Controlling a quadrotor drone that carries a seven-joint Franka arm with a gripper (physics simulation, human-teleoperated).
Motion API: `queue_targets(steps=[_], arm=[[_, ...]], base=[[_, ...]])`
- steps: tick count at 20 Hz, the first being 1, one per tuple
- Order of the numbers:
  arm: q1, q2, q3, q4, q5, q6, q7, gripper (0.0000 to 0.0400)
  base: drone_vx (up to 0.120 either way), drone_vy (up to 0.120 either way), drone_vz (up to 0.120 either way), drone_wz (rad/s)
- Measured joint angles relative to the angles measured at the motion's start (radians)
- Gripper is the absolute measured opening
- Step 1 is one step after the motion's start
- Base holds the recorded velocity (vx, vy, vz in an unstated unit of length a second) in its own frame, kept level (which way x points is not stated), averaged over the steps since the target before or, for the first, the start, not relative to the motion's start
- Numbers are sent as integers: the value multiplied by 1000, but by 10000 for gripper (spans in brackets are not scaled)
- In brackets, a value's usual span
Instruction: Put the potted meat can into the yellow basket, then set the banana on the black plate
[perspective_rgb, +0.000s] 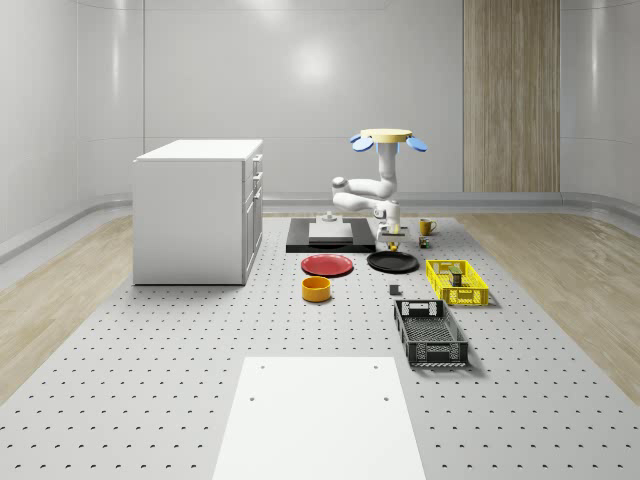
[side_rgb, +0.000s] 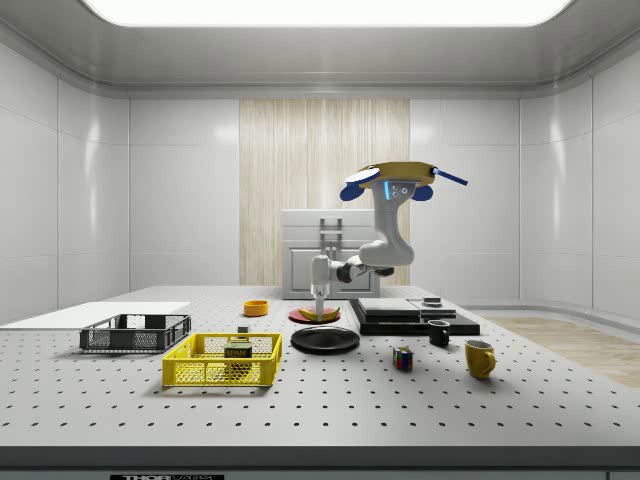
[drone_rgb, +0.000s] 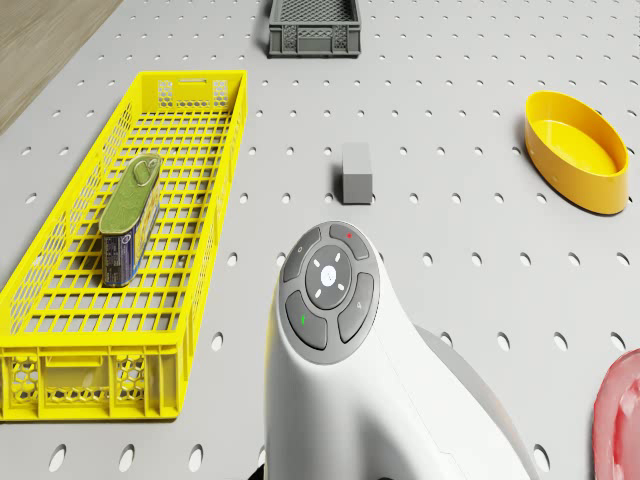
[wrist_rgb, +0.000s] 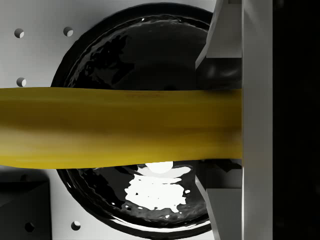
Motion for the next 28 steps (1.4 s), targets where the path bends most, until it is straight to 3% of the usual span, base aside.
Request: queue_targets(steps=[21, 24, 28], arm=[[-46, 11, -205, 83, -193, 85, -1, 197], [-49, 16, -220, 91, -206, 90, -15, 304], [-39, 19, -201, 80, -187, 77, -30, 365]], base=[[0, 0, 0, 0], [0, 0, 0, 0], [0, 0, 0, 0]])
